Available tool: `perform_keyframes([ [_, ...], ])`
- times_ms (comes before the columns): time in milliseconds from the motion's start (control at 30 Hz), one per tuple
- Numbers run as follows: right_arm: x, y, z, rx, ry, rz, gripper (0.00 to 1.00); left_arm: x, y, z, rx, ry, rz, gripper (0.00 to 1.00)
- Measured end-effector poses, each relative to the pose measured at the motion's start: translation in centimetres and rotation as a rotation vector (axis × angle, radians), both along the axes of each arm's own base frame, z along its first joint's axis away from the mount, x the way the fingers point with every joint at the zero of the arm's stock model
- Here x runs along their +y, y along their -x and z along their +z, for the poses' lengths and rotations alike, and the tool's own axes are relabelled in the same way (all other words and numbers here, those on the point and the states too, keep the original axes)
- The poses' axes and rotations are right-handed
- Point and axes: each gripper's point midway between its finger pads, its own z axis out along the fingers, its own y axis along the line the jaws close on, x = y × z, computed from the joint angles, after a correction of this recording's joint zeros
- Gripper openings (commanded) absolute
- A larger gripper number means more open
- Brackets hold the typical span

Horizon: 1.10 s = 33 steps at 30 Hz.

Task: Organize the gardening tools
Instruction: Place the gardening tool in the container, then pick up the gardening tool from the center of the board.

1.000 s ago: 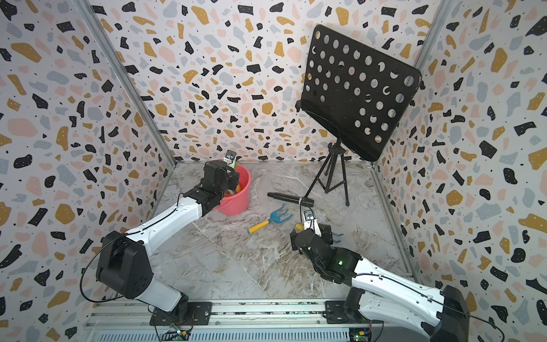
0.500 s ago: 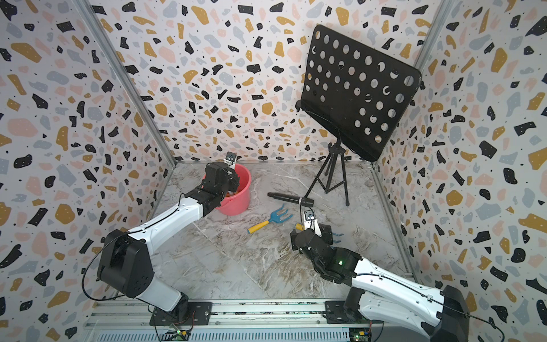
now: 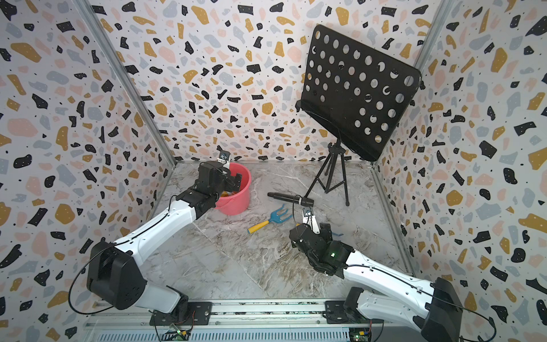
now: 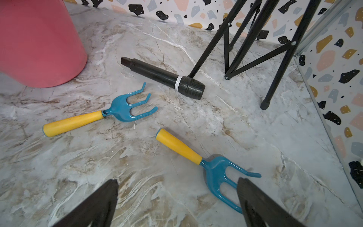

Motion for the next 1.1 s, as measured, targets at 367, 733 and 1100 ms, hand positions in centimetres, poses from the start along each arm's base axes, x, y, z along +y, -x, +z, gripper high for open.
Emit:
perform_keyframes([
  [367, -0.1, -2.9, -3.9, 0.238, 0.004, -0.044, 0.98, 0.6, 4.6, 3.0, 0.016, 0.202, -0.009, 1.0],
  [733, 0.7, -6.1, -7.5, 0.438, 0.004, -0.026, 0.97, -0.4, 10.0, 2.2, 0.083, 0.457, -0.093, 0.99],
  [1100, 3.0, -8.6, -9.8, 0.52, 0.005, 0.039, 0.85, -0.6, 12.0, 0.6, 0.148, 0.541, -0.102, 0.99],
])
